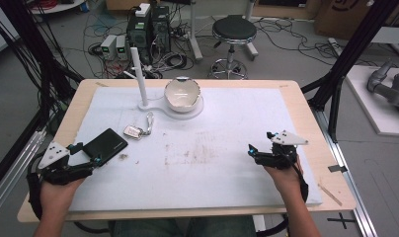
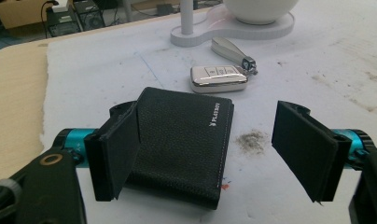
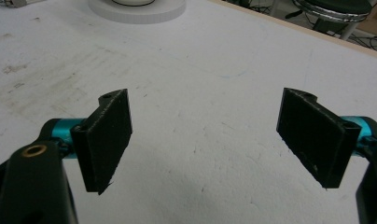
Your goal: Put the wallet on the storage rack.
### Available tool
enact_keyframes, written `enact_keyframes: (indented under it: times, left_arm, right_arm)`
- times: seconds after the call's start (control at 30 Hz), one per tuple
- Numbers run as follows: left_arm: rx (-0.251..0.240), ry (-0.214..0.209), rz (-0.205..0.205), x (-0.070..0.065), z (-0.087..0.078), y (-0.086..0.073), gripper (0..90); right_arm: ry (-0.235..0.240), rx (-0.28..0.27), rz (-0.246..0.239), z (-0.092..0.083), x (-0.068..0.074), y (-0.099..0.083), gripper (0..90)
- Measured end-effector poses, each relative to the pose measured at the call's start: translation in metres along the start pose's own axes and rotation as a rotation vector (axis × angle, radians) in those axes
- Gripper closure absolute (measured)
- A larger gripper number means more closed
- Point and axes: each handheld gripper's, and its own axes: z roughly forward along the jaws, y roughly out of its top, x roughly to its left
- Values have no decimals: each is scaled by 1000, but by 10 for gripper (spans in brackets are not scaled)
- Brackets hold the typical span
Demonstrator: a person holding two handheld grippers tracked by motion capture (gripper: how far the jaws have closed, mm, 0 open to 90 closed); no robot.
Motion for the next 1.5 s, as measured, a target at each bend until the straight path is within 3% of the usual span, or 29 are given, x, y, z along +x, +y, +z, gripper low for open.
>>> enact_keyframes:
  times: [0.47, 0.53, 0.57, 0.6, 0.63, 0.7, 0.73, 0.77, 0.83, 0.93, 1.07, 1.3, 1.5]
  left_arm:
    - [9, 37, -51, 4, -6, -4, 236]
    - [11, 44, -75, 5, -6, -5, 236]
    - [15, 54, -108, 7, -6, -6, 236]
    - [15, 54, -108, 7, -6, -6, 236]
    - [19, 55, -166, 10, -4, -8, 236]
    - [24, 58, -188, 12, -3, -8, 236]
    - [42, 78, -225, 15, 1, -8, 236]
    - [42, 78, -225, 15, 1, -8, 236]
    - [78, 91, -283, 18, 9, -9, 236]
    - [108, 96, -318, 18, 14, -12, 236]
    - [167, 107, -340, 16, 22, -15, 236]
    - [199, 141, -388, 19, 32, -17, 236]
    - [247, 172, -388, 20, 43, -19, 237]
  right_arm:
    - [8, 9, -23, 8, 4, 3, 183]
    - [8, 11, -26, 8, 4, 4, 184]
    - [12, 10, -30, 9, 4, 5, 184]
    - [12, 10, -30, 9, 4, 5, 184]
    - [12, 13, -34, 10, 3, 5, 184]
    - [15, 11, -32, 11, 3, 5, 184]
    - [14, 13, -34, 12, 3, 5, 184]
    - [14, 13, -34, 12, 3, 5, 184]
    - [17, 14, -31, 13, 2, 6, 184]
    - [19, 15, -34, 13, 1, 6, 183]
    - [21, 21, -32, 14, 0, 5, 184]
    - [12, 32, -32, 14, 2, 5, 184]
    - [6, 38, -27, 14, 2, 4, 184]
